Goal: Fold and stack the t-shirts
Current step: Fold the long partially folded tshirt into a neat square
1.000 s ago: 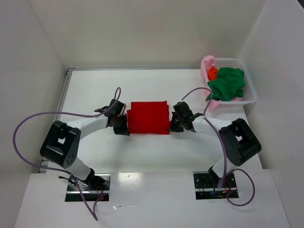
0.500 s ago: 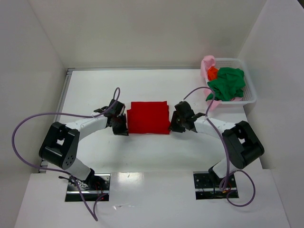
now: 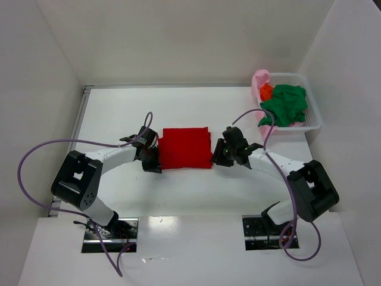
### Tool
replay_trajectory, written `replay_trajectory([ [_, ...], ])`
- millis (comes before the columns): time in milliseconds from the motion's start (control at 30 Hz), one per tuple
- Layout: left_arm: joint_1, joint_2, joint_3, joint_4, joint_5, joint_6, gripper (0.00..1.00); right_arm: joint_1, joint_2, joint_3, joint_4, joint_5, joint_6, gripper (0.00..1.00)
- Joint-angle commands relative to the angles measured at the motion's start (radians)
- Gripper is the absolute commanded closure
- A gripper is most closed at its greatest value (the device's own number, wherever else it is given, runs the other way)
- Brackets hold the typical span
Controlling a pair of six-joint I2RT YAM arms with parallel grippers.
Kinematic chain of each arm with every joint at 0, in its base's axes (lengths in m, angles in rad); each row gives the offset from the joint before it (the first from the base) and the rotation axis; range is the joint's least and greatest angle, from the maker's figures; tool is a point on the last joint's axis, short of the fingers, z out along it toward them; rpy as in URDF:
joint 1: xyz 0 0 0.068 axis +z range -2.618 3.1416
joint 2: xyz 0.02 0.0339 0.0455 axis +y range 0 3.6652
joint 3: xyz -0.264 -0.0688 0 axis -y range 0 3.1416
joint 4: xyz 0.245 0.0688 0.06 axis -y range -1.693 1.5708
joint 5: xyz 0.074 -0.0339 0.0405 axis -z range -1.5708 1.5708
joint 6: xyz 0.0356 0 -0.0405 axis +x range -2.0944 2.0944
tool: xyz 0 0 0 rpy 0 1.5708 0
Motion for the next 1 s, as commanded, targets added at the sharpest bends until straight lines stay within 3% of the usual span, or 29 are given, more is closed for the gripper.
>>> replay_trajectory([
  [0,-0.004,-0.004,-0.014,-0.02,-0.002,0.018,1.0,-0.006,-0.037,-0.031,0.02,-0.051,-0.007,0.59],
  [67,-0.004,-0.004,-0.014,-0.029,-0.012,0.018,1.0,-0.006,-0.037,-0.031,0.008,-0.051,-0.007,0.68],
  [167,-0.004,-0.004,-0.014,-0.06,-0.044,-0.003,1.0,-0.006,-0.037,-0.031,-0.015,-0.013,-0.016,0.64],
  [300,-0.004,-0.065,0.007,-0.124,-0.201,-0.06,1.0,-0.006,-0.046,0.004,-0.027,0.026,-0.016,0.68],
  [400,0.019,-0.146,0.007,-0.135,-0.22,-0.081,0.99,-0.006,-0.034,0.045,-0.049,0.052,-0.016,0.68],
  [500,0.031,-0.18,0.036,-0.126,-0.18,-0.063,0.54,-0.015,-0.02,0.088,-0.058,0.043,-0.016,0.6],
  [600,0.031,-0.215,0.061,-0.137,-0.14,-0.039,0.27,-0.016,-0.02,0.13,-0.058,0.043,-0.027,0.5],
  [667,0.031,-0.263,0.09,-0.15,-0.13,-0.029,0.15,-0.016,-0.02,0.174,-0.086,0.034,-0.027,0.36],
  [700,0.031,-0.277,0.102,-0.15,-0.13,-0.029,0.05,-0.028,-0.02,0.188,-0.086,0.023,-0.037,0.29],
  [833,0.065,-0.326,0.133,-0.092,-0.11,0.032,0.0,-0.06,-0.04,0.248,-0.112,0.043,-0.034,0.0],
  [967,0.108,-0.326,0.188,-0.045,-0.073,0.069,0.0,-0.112,-0.04,0.358,-0.156,0.078,-0.043,0.0],
])
